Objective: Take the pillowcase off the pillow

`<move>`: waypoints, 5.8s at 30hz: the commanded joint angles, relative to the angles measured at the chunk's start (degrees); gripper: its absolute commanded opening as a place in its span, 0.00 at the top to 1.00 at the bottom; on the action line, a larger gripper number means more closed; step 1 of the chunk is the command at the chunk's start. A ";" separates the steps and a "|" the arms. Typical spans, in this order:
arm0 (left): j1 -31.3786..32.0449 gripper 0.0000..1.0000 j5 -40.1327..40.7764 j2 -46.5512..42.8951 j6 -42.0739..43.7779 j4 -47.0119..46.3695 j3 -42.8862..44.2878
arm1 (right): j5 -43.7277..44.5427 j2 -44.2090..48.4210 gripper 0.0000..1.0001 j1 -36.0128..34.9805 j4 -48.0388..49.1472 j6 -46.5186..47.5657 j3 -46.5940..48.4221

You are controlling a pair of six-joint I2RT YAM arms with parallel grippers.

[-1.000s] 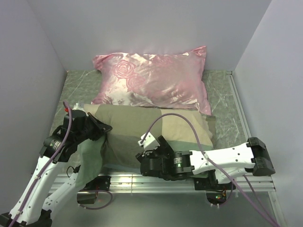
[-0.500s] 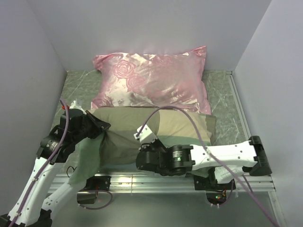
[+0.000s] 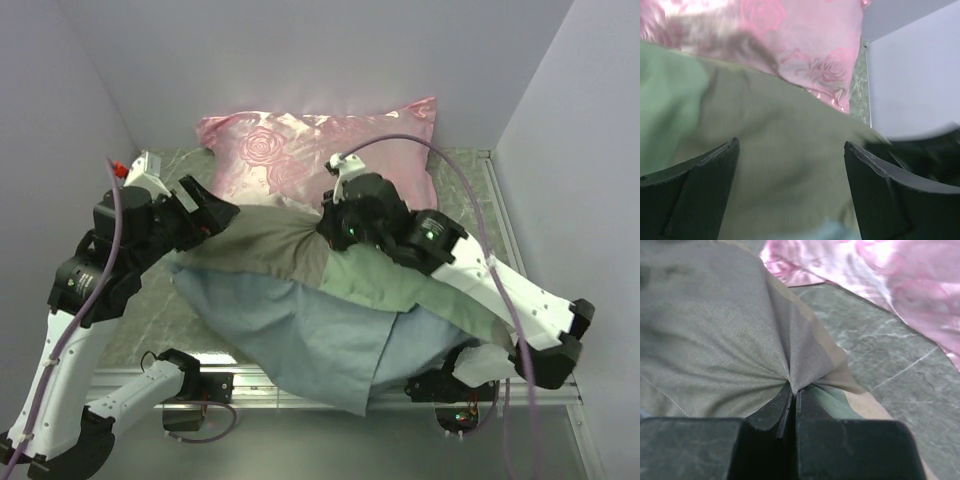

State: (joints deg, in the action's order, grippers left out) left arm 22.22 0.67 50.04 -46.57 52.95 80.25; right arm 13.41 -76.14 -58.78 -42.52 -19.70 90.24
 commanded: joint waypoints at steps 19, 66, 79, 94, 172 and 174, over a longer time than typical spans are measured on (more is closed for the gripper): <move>0.19 0.11 -1.09 -9.88 0.25 -8.90 -21.17 | -27.30 -22.99 0.74 26.00 20.82 -7.54 4.67; 50.47 0.06 39.59 42.58 5.00 -20.60 4.57 | 2.59 44.94 0.31 27.58 15.27 -26.44 -55.16; 47.92 0.76 41.78 44.44 1.75 -18.24 2.72 | 1.80 38.35 0.34 27.67 19.23 -26.53 -55.79; 36.24 0.99 41.18 28.89 -0.81 -14.45 -7.11 | 8.74 36.94 0.94 30.12 12.83 -23.80 -49.81; 35.17 0.38 27.19 27.83 13.07 -7.25 15.18 | -11.56 38.52 1.00 34.00 25.12 -17.91 -46.73; 36.92 0.36 26.84 28.53 13.52 -6.63 17.21 | -11.65 38.78 1.00 33.82 24.68 -17.74 -45.77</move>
State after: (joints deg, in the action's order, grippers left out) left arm 57.12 26.02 78.67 -35.33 43.62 93.36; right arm 1.96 -39.86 -24.58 -22.04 -37.65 39.07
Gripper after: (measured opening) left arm 0.637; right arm 0.028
